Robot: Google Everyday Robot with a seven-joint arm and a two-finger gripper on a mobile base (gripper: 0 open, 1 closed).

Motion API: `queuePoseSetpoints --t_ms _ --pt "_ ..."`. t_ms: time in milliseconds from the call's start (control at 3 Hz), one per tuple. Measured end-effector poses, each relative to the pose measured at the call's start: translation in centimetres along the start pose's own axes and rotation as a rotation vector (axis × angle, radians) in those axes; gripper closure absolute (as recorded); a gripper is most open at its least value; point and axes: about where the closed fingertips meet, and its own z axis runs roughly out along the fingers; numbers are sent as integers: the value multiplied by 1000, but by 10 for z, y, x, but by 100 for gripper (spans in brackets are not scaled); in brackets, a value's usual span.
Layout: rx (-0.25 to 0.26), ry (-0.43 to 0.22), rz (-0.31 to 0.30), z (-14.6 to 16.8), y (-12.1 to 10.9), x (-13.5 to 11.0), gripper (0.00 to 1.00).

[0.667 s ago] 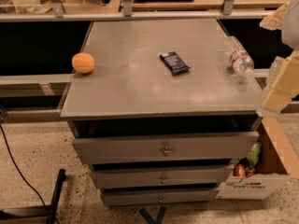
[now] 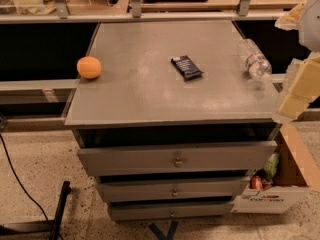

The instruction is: Move rxbar blueberry near orange

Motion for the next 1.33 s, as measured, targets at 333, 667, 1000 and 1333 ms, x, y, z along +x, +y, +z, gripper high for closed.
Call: queuePoseSetpoints --t_ms 333,667,1000,1333 --pt "1 -18 -42 16 -26 -16 0" --pt "-5 -42 -77 43 -62 -42 0" --pt "-11 -77 -93 74 -92 -70 0" --pt "-18 -97 -81 102 -116 -92 0"
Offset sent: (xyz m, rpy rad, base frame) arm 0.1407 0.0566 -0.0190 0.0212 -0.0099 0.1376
